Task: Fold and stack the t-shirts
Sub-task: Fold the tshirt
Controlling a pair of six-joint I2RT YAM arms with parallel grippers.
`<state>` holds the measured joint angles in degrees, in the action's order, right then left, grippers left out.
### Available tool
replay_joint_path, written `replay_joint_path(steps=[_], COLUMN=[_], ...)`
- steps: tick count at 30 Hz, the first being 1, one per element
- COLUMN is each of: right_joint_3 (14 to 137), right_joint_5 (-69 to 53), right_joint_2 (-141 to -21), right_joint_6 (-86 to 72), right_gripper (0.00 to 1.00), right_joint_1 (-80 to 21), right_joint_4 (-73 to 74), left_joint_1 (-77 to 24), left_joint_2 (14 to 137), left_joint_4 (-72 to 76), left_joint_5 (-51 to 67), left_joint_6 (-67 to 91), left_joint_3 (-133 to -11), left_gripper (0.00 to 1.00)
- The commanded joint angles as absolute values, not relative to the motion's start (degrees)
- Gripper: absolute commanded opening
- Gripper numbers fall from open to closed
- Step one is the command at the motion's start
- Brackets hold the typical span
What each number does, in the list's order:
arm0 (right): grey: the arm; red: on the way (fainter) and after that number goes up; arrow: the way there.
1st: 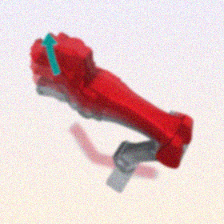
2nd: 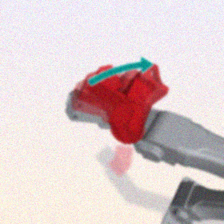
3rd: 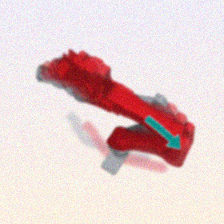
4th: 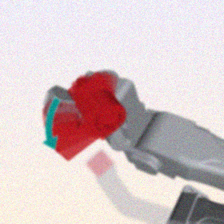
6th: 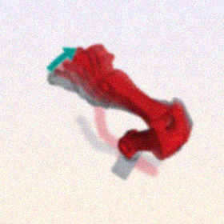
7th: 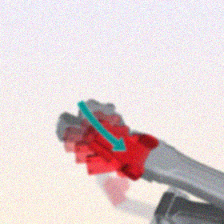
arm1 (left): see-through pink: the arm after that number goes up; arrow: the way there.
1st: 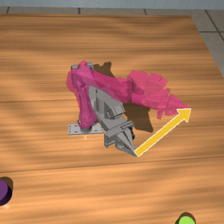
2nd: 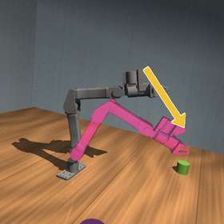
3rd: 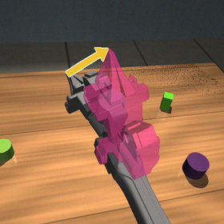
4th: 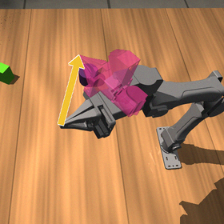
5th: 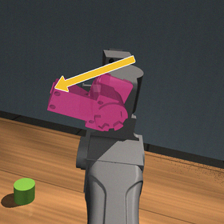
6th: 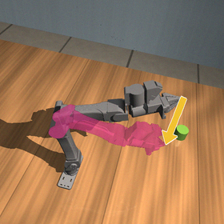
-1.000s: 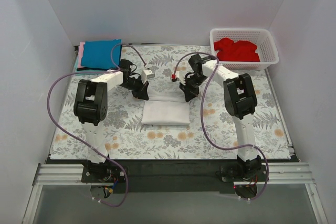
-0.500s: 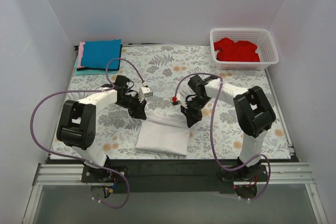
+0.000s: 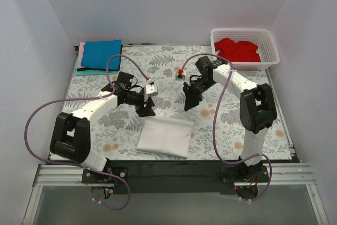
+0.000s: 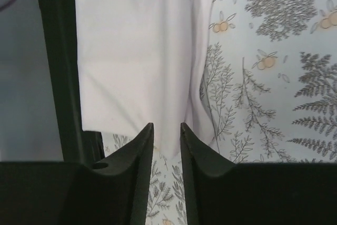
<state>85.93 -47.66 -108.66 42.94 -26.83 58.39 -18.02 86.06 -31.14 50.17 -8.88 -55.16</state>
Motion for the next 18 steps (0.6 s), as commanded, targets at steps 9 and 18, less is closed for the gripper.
replay_joint_path(steps=[9, 18], right_joint_3=[96.7, 96.6], right_joint_5=[-58.5, -59.2], right_joint_2=[-123.7, -127.6], right_joint_6=[25.3, 25.5], right_gripper=[0.20, 0.18], right_joint_1=[-24.3, -27.0], right_joint_4=[54.1, 53.1], left_joint_1=[-29.4, -32.6], left_joint_2=[96.5, 99.7], left_joint_4=[-20.2, -20.6], left_joint_5=[49.9, 50.0], left_joint_6=[-12.4, -13.0], left_joint_3=[-59.2, -59.1], left_gripper=[0.54, 0.37])
